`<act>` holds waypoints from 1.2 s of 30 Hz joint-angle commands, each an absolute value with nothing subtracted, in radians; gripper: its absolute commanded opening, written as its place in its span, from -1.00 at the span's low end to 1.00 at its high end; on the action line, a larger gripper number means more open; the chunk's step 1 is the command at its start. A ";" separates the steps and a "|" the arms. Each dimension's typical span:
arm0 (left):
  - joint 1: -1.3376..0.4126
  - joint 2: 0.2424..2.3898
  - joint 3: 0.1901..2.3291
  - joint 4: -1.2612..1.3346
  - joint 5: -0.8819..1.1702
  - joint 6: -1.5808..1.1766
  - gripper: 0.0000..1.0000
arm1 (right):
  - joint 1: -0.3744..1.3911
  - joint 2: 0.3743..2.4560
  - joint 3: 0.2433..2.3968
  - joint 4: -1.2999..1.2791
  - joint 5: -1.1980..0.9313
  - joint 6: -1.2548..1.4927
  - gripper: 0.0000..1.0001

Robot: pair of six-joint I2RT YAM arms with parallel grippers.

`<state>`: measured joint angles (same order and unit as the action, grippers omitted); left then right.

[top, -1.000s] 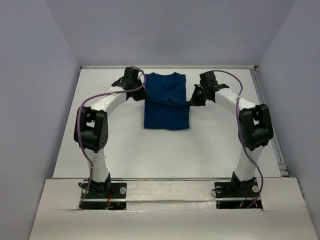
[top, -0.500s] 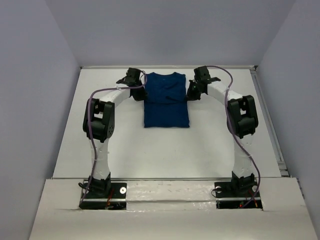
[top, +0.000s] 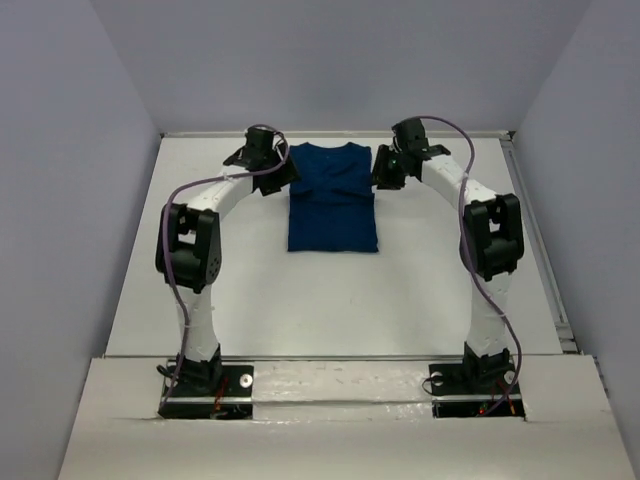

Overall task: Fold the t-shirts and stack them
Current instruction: Fold the tshirt

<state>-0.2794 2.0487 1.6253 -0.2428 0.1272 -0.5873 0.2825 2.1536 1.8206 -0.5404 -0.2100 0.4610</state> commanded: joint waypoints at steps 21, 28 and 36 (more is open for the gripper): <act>-0.400 1.766 0.977 0.112 0.247 -0.669 -1.00 | 0.499 2.250 1.871 -0.456 -0.273 0.423 -1.00; -0.410 1.756 0.937 0.077 0.222 -0.635 -1.00 | 0.499 2.307 1.916 -0.405 -0.188 0.472 -1.00; -0.410 1.723 0.885 0.064 0.207 -0.617 -1.00 | 0.499 2.396 2.034 -0.371 -0.083 0.442 -1.00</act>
<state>-0.4049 1.7638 0.9169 0.1032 0.2321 -0.6514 0.5018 2.3501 1.9312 -0.4259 -0.1486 0.4599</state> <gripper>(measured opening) 0.006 0.010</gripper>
